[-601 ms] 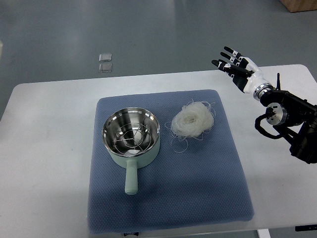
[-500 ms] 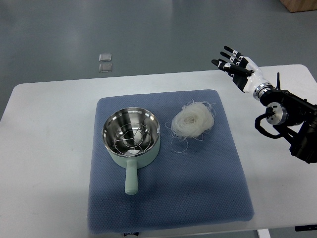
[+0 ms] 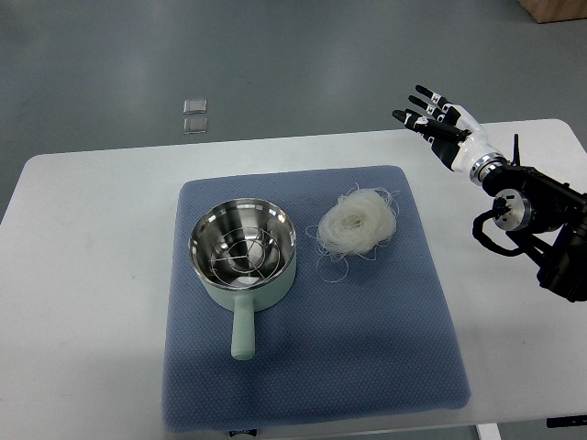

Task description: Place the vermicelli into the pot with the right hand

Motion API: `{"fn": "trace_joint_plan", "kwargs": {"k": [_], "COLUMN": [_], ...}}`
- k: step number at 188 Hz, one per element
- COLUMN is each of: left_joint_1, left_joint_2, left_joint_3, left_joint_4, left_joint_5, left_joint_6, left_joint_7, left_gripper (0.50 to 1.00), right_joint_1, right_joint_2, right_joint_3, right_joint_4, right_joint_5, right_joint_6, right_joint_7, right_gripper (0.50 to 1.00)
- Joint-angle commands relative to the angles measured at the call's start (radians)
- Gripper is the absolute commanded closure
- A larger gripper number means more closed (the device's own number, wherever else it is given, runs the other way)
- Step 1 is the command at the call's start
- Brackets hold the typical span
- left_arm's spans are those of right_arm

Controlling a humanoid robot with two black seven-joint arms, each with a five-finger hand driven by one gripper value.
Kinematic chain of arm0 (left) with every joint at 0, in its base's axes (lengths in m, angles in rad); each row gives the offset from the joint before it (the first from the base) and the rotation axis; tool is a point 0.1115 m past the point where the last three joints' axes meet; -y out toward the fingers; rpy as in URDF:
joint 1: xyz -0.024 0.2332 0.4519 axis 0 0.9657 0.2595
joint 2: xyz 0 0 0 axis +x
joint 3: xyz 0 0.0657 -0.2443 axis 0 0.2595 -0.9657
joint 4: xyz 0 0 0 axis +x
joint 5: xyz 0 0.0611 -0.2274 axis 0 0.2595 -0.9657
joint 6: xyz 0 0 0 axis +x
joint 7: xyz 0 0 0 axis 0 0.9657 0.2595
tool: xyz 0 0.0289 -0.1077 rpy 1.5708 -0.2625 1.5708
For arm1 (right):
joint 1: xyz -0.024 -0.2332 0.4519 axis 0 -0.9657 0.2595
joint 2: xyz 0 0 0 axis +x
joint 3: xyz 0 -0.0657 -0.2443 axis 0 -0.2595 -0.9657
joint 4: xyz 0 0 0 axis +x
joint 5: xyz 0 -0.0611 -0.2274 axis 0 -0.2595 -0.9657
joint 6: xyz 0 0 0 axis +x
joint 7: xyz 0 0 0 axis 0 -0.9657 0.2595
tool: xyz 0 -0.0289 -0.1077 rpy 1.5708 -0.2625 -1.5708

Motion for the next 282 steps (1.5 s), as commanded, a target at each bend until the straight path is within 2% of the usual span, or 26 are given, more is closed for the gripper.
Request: {"fn": "trace_joint_plan", "kwargs": {"k": [1,67,282], "left_joint_1": [0.002,0.002,0.0], "left_joint_2": [0.0,0.0,0.0], "left_joint_3": [0.001,0.002,0.004], "left_joint_4": [0.002,0.005,-0.001], "left_joint_5": [0.0,0.0,0.0], "left_joint_6": [0.0,0.003,0.002], "left_joint_7": [0.0,0.0,0.0], "left_gripper": [0.5,0.5,0.5], "right_joint_1": [0.0,0.002,0.009], "right_joint_2": [-0.001,-0.001,-0.01], "right_joint_3": [0.0,-0.001,-0.006], "right_joint_4": [-0.001,-0.006,-0.026], "right_joint_5": [0.0,0.0,-0.014], "right_joint_6": [0.001,0.022,0.024], "right_joint_7": [-0.002,-0.002,0.012], "right_gripper": [0.576,0.576,0.576]}}
